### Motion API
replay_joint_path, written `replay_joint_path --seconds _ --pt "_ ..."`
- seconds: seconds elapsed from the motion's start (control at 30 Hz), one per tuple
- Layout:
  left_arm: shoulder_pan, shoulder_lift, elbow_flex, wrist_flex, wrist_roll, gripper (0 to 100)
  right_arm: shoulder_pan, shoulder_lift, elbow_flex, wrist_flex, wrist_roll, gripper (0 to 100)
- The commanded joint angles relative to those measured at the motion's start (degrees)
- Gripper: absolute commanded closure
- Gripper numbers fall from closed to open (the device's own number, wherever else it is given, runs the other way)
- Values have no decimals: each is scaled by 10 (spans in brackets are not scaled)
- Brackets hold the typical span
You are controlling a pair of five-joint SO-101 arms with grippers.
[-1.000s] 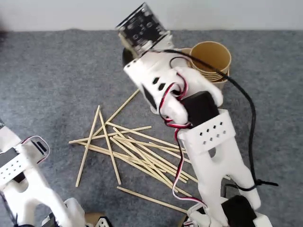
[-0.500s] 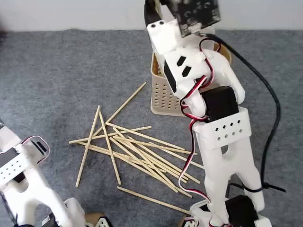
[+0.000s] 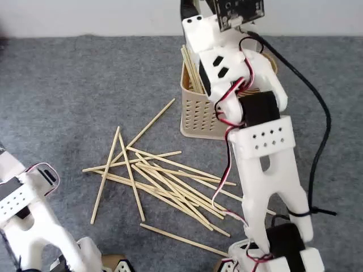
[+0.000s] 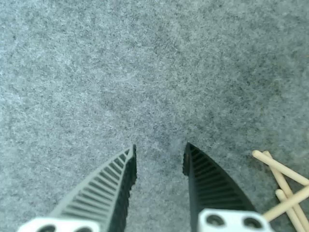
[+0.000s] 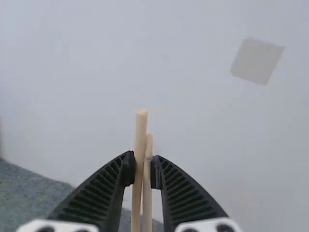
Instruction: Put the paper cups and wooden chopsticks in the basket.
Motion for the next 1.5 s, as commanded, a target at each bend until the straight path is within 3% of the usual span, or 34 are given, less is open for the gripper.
replay_joint_path --seconds 0.0,0.23,0.57,0.9,1.1,1.3,1.47 --pt "4 -4 -5 -9 4 841 15 1 -29 31 -5 988" --pt "4 -4 -5 -9 4 841 -18 -41 -32 151 -5 840" --pt "4 -4 -5 -9 4 841 -92 -87 -32 299 -4 841" --pt "4 -4 -5 -9 4 841 -152 51 -29 565 -5 841" --pt "4 -4 -5 -9 4 841 -153 198 -29 593 42 831" --pt "4 -4 -5 -9 4 841 -157 313 -29 594 72 710" --pt "4 -4 -5 -10 4 841 -189 356 -29 591 101 708"
